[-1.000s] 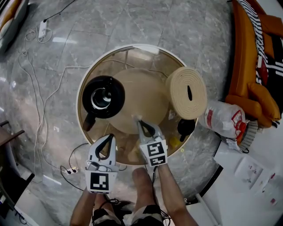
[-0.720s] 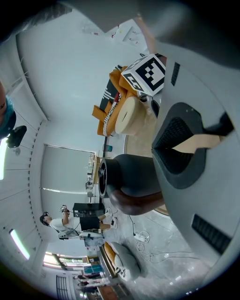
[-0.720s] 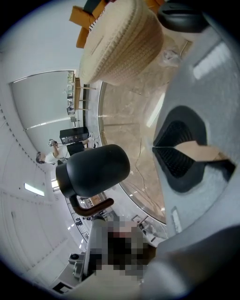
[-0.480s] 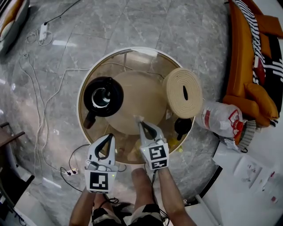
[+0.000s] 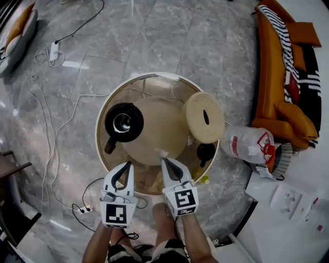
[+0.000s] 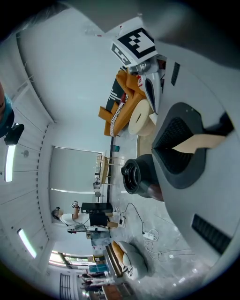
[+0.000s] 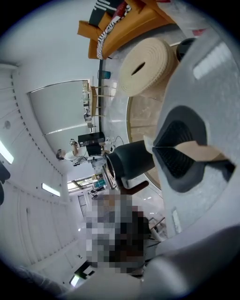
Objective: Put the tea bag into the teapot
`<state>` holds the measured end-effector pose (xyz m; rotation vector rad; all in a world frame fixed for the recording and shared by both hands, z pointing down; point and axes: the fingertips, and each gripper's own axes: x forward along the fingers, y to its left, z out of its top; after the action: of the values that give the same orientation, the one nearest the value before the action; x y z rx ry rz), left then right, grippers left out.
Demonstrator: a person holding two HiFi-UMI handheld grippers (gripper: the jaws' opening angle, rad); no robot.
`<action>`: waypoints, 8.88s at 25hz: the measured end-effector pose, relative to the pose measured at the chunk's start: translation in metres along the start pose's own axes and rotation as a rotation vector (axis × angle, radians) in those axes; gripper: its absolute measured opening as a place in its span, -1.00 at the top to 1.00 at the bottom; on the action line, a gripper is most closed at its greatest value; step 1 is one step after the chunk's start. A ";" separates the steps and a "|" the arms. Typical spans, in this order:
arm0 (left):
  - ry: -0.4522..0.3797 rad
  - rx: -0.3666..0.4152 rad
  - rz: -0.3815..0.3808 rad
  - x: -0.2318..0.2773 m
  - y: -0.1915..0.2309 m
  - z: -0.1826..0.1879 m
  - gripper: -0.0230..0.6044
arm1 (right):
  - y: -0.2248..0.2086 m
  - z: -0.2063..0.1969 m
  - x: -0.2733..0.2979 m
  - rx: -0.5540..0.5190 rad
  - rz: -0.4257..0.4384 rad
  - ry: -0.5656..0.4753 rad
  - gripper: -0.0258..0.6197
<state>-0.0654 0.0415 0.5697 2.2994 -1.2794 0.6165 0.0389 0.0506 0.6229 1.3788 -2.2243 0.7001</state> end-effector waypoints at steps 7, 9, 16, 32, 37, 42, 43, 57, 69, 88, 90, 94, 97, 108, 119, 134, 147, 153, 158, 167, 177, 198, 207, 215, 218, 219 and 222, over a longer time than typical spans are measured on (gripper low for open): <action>-0.033 0.013 0.018 -0.021 0.015 0.025 0.87 | 0.034 0.059 -0.022 -0.060 0.027 -0.073 0.92; -0.036 -0.003 0.031 -0.028 0.021 0.036 0.87 | 0.042 0.075 -0.025 -0.065 0.033 -0.102 0.92; -0.088 0.087 0.058 -0.051 0.049 0.074 0.87 | 0.064 0.127 -0.032 -0.079 0.051 -0.156 0.92; -0.126 0.019 0.144 -0.049 0.108 0.107 0.87 | 0.077 0.187 0.032 -0.146 0.096 -0.202 0.92; -0.112 0.012 0.156 -0.039 0.121 0.098 0.87 | 0.078 0.174 0.060 -0.149 0.120 -0.173 0.92; -0.097 0.002 0.165 -0.032 0.130 0.085 0.87 | 0.079 0.159 0.079 -0.155 0.130 -0.136 0.92; -0.090 -0.015 0.168 -0.031 0.130 0.084 0.87 | 0.079 0.156 0.082 -0.155 0.131 -0.127 0.92; -0.076 -0.052 0.179 -0.027 0.137 0.072 0.87 | 0.083 0.145 0.099 -0.155 0.166 -0.116 0.84; -0.089 -0.036 0.181 -0.031 0.137 0.075 0.87 | 0.088 0.149 0.092 -0.147 0.170 -0.152 -0.03; -0.164 0.109 0.110 -0.058 0.097 0.133 0.87 | 0.082 0.200 0.014 -0.151 0.111 -0.239 0.41; -0.174 0.101 0.094 -0.062 0.083 0.142 0.87 | 0.077 0.205 -0.002 -0.154 0.084 -0.263 0.51; -0.185 0.151 0.050 -0.070 0.059 0.152 0.87 | 0.068 0.213 -0.035 -0.139 0.029 -0.302 0.68; -0.188 0.151 0.017 -0.071 0.038 0.163 0.87 | 0.054 0.214 -0.059 -0.117 -0.024 -0.321 0.80; -0.170 0.173 -0.121 -0.044 -0.049 0.158 0.87 | -0.016 0.164 -0.123 -0.029 -0.202 -0.276 0.92; -0.115 0.276 -0.253 0.020 -0.108 0.110 0.87 | -0.090 0.081 -0.135 0.082 -0.340 -0.242 0.92; 0.018 0.203 -0.279 0.112 -0.122 0.013 0.87 | -0.141 -0.026 -0.074 0.173 -0.365 -0.143 0.92; 0.062 0.184 -0.285 0.158 -0.111 -0.052 0.87 | -0.160 -0.089 -0.020 0.185 -0.366 -0.109 0.92; 0.064 0.197 -0.288 0.168 -0.108 -0.058 0.87 | -0.169 -0.101 -0.003 0.201 -0.387 -0.088 0.92; 0.070 0.188 -0.289 0.169 -0.105 -0.057 0.87 | -0.169 -0.100 0.001 0.220 -0.409 -0.087 0.78; 0.084 0.186 -0.279 0.171 -0.094 -0.064 0.87 | -0.165 -0.119 0.026 0.242 -0.425 -0.003 0.50; 0.089 0.195 -0.273 0.176 -0.083 -0.079 0.87 | -0.172 -0.132 0.039 0.244 -0.480 0.019 0.50; 0.113 0.157 -0.249 0.180 -0.080 -0.084 0.87 | -0.187 -0.133 0.042 0.201 -0.519 0.060 0.92; 0.093 0.148 -0.234 0.171 -0.075 -0.070 0.87 | -0.180 -0.119 0.033 0.193 -0.510 0.031 0.92; 0.055 0.171 -0.226 0.147 -0.073 -0.043 0.87 | -0.159 -0.095 0.012 0.178 -0.495 0.008 0.92; 0.033 0.168 -0.215 0.133 -0.072 -0.028 0.87 | -0.148 -0.082 0.001 0.172 -0.487 -0.002 0.92; 0.031 0.169 -0.211 0.127 -0.072 -0.023 0.87 | -0.144 -0.076 -0.003 0.167 -0.483 -0.007 0.92; 0.021 0.162 -0.197 0.109 -0.070 -0.007 0.87 | -0.130 -0.056 -0.016 0.150 -0.473 -0.025 0.92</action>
<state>0.0452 0.0058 0.6266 2.5048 -1.0098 0.6954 0.1688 0.0468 0.6817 1.9042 -1.7840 0.6850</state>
